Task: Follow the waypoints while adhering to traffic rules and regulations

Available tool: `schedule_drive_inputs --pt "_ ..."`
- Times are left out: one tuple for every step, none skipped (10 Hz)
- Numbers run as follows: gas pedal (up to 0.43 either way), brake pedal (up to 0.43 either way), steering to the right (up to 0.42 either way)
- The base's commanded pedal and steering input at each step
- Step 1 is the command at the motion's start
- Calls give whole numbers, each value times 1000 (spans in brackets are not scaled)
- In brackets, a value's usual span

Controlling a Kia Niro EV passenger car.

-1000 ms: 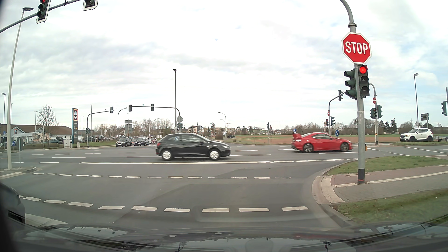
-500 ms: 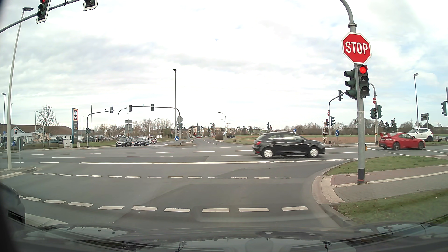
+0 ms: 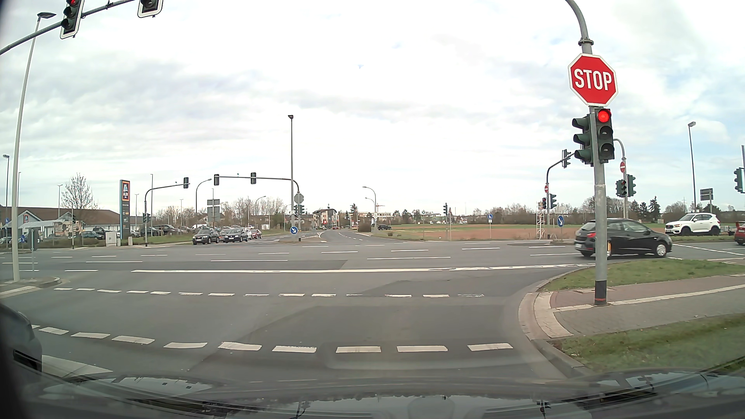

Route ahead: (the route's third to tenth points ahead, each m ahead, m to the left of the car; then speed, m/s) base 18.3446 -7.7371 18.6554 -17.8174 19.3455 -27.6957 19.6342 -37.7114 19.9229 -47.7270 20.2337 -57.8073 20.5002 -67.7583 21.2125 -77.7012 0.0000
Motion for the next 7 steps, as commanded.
schedule_drive_inputs --pt "0 287 -1" --pt "0 287 -1" --pt "0 287 -1" --pt "0 287 -1" --pt "0 287 -1" --pt "0 287 -1" --pt "0 287 -1"
